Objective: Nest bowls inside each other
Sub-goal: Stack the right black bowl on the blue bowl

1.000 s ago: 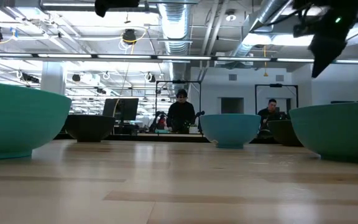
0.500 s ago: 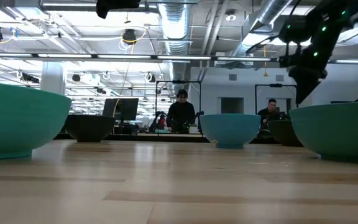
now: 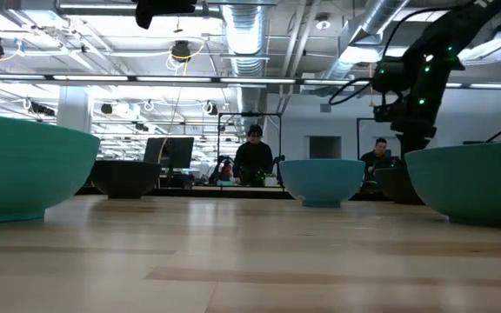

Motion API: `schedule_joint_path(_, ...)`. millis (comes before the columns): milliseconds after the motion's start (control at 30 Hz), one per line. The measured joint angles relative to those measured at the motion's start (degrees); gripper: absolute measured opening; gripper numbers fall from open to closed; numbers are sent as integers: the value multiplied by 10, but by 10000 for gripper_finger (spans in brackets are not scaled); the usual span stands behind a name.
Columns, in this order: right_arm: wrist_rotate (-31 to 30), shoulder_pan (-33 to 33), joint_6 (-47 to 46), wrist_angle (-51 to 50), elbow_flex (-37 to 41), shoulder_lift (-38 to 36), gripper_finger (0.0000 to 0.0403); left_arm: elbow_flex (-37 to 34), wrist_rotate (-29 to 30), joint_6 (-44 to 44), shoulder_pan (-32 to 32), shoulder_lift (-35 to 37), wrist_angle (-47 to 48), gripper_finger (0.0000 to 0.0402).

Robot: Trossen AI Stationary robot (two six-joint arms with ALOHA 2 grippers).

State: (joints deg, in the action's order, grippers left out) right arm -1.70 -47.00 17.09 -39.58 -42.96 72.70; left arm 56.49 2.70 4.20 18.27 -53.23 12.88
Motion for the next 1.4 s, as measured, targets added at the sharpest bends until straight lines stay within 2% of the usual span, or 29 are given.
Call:
schedule_joint_path(700,2,-1,15,52,0,119,43,0,0,9,1,0,-7,89)
schedule_joint_path(900,2,4,15,67,0,131,9,0,0,10,1,0,-7,89)
schedule_joint_path(1200,-11,36,11,58,-1,74,4,0,0,10,2,0,-6,89)
schedule_joint_path(1400,-30,56,-5,-6,-34,3,16,0,1,10,2,0,-6,89)
